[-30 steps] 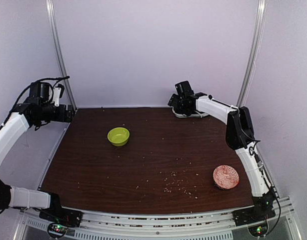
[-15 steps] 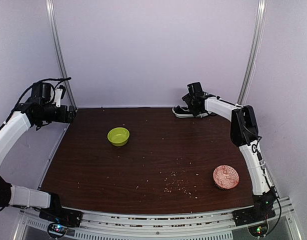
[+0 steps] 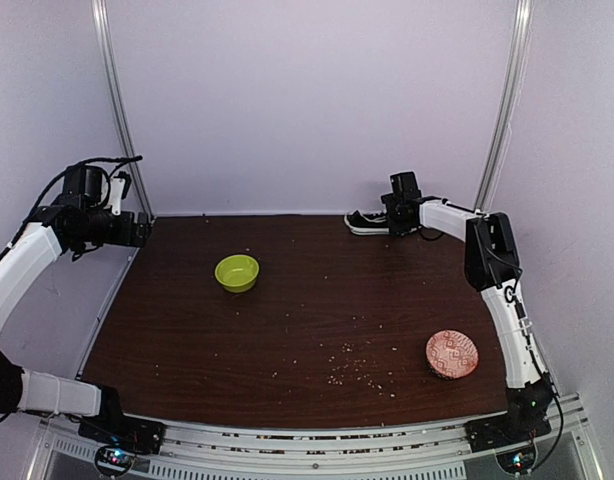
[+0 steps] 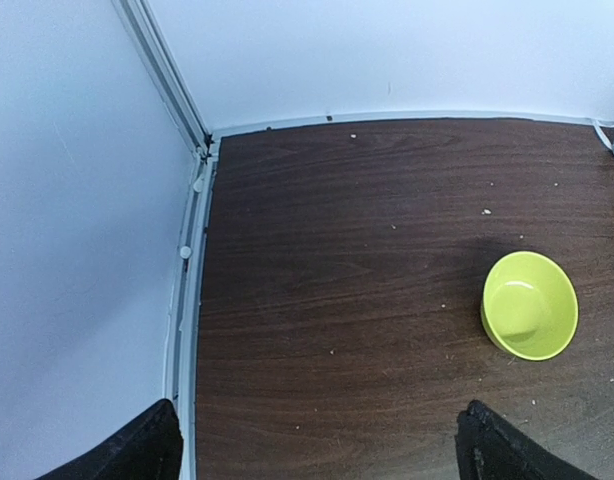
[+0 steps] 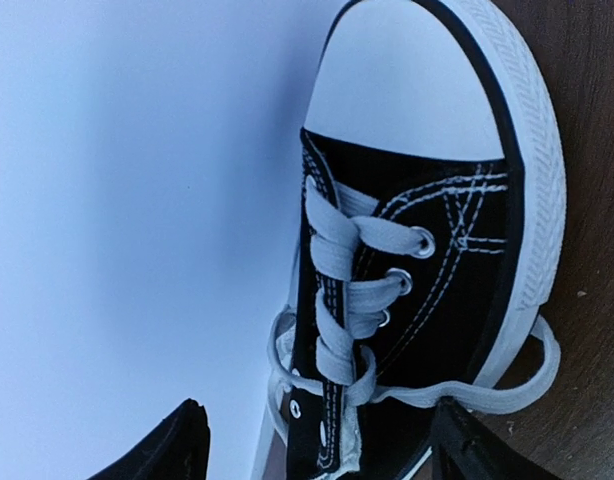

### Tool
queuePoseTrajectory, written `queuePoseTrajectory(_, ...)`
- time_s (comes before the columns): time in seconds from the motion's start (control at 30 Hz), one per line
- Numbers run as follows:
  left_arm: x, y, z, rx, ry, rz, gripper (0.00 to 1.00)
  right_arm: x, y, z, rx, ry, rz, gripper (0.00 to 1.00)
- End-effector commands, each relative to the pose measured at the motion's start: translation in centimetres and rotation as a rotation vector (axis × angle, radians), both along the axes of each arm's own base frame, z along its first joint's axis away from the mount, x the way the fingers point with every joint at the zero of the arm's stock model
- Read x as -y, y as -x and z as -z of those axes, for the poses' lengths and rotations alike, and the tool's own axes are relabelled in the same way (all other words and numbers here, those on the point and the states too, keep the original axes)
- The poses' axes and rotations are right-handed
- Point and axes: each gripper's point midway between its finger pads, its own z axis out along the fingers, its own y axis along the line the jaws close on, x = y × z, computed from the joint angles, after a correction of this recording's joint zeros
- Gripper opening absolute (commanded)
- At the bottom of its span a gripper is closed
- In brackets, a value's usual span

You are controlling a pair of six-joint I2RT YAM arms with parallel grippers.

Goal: Tie the shoes

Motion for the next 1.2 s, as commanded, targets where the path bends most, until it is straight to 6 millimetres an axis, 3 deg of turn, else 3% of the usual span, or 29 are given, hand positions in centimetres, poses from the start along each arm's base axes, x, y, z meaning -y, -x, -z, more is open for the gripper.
queuePoseTrajectory(0.0,0.0,-0.2,-0.4,0.006,-0.004,0.008,0.98,-0.3,-1.2,2.1,-0.004,-0.153,0.042,0.74)
queuePoseTrajectory(0.27,0.0,-0.2,-0.5,0.006,-0.007,0.005,0.98,0.6,-1.9,2.6,0.005,-0.222,0.111,0.69)
queuePoseTrajectory(0.4,0.1,-0.2,-0.2,-0.008,-0.003,0.006,0.98,0.5,-2.2,3.0,-0.008,-0.263,0.133,0.61)
queuePoseTrajectory(0.63,0.1,-0.2,-0.2,-0.009,0.002,0.006,0.98,0.3,-2.7,3.8,-0.018,-0.345,0.135,0.23)
queuePoseTrajectory(0.73,0.1,-0.1,-0.2,-0.008,0.000,0.005,0.98,0.4,-2.8,3.9,-0.022,-0.361,0.125,0.01)
queuePoseTrajectory(0.9,-0.2,0.0,-0.3,-0.005,-0.010,-0.006,0.98,1.5,-2.2,1.2,0.012,-0.292,0.069,0.00)
queuePoseTrajectory(1.03,-0.3,0.1,-0.4,-0.002,-0.013,-0.011,0.98,3.9,0.5,-1.2,0.028,-0.195,0.076,0.00)
queuePoseTrajectory(1.17,-0.3,0.2,-0.5,0.001,-0.012,-0.010,0.98,5.5,2.9,-4.9,0.070,-0.140,0.041,0.00)
